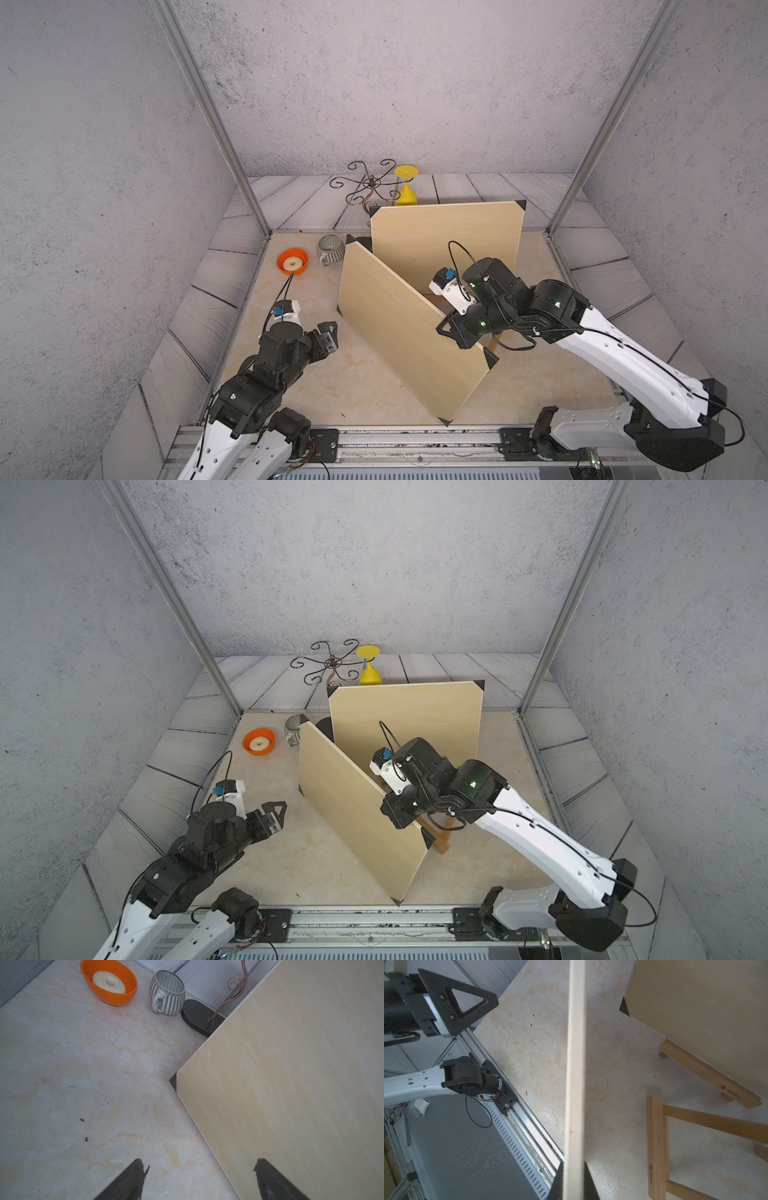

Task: Assemble the easel
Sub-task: Pick up the drawing board from the center of the board, then move the easel to the center of the board.

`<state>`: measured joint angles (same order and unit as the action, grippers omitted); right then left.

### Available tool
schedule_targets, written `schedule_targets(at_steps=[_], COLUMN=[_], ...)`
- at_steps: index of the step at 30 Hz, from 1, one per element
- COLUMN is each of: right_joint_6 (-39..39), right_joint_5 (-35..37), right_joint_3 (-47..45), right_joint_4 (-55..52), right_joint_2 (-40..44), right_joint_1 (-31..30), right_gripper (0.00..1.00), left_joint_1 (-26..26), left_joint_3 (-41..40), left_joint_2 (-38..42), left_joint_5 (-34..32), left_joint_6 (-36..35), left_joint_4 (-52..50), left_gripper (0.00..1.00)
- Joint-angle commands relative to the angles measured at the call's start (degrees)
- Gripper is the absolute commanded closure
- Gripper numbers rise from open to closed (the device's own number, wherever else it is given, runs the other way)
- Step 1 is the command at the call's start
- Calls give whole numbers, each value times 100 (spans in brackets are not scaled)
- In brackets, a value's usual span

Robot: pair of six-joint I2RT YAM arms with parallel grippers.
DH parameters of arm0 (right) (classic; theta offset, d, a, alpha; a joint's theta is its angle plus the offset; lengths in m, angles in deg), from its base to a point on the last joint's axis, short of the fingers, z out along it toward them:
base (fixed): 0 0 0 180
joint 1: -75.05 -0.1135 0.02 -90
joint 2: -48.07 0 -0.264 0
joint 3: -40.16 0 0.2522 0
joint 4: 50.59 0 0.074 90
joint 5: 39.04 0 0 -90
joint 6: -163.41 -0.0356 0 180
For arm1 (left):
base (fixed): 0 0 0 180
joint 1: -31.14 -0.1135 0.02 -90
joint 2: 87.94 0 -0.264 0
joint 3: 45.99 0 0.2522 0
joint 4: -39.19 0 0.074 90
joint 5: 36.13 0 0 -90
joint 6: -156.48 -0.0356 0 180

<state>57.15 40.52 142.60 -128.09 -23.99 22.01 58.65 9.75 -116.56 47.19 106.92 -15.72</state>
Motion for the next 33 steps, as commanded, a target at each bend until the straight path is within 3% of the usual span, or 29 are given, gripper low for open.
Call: schedule_targets(at_steps=[1,9,22,33], right_joint_6=[325,579,336,547], right_joint_5=[-17,701,2189,2722], right_joint_3=[609,1343,1905,1860], right_joint_4=[496,-780,-2268,-2576], right_joint_2=[530,846,1445,1571], right_joint_1=[45,59,64,59], right_gripper=[100,100,100,100], left_joint_1=[27,34,105,315], left_joint_3=[218,389,330,257], left_joint_2=[-92,-480,-1053,-1351], left_joint_5=[41,522,1282,1464], left_joint_6=[-384,-842,-1048,-1029], left_joint_4=[398,976,1764,2084], left_gripper=[15,17,15,15])
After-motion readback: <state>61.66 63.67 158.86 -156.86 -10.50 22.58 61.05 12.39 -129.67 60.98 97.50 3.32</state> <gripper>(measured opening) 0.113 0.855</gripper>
